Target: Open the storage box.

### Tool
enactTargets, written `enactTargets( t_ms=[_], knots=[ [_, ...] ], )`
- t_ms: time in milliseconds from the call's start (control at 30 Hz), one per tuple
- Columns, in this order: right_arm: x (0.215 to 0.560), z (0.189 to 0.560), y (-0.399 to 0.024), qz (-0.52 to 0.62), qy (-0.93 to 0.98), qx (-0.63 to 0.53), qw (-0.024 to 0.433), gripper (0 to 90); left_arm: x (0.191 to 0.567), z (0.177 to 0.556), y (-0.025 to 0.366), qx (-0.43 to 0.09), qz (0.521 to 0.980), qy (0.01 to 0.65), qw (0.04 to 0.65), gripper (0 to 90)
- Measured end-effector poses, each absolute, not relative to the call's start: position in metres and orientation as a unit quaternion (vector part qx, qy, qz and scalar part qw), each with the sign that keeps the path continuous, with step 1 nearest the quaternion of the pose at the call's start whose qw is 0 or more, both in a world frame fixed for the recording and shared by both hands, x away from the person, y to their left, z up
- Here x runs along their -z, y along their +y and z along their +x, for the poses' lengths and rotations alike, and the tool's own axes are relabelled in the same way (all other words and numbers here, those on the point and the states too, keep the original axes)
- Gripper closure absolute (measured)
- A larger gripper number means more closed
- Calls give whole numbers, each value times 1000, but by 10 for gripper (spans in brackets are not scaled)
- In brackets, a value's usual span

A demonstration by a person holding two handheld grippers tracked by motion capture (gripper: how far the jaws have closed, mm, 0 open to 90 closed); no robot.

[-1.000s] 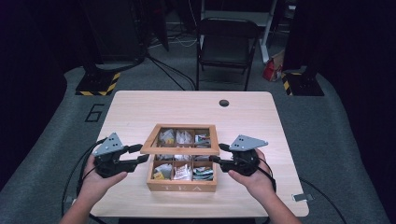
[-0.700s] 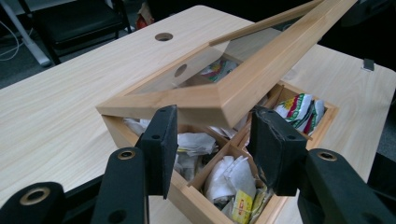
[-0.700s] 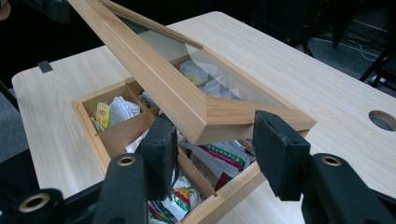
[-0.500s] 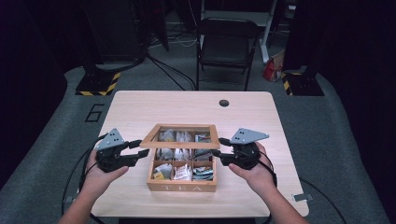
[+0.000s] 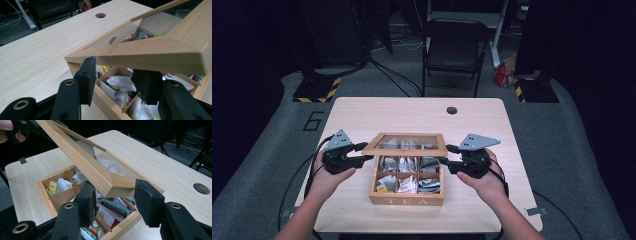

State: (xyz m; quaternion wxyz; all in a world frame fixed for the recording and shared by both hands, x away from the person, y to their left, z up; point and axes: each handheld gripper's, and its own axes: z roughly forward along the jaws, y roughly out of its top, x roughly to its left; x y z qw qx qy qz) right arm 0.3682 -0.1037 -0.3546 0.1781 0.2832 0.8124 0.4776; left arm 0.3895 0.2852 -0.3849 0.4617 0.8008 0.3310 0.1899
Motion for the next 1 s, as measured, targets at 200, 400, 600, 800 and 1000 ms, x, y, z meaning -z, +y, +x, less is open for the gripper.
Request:
enactTargets(
  t_ms=[200,400,600,800,1000],
  knots=[
    [354,370,-104,279,815,-476,179,515,386,392,285,-192,793,335,471,566],
    [354,370,-104,285,812,-478,175,515,386,393,286,-188,791,339,474,573],
    [355,372,-106,288,808,-484,171,518,385,395,286,-183,792,340,473,576],
    [358,376,-107,289,805,-489,172,530,381,398,286,-182,794,339,470,576],
    [360,386,-107,288,811,-476,181,512,376,405,286,-179,792,340,473,576]
  ],
)
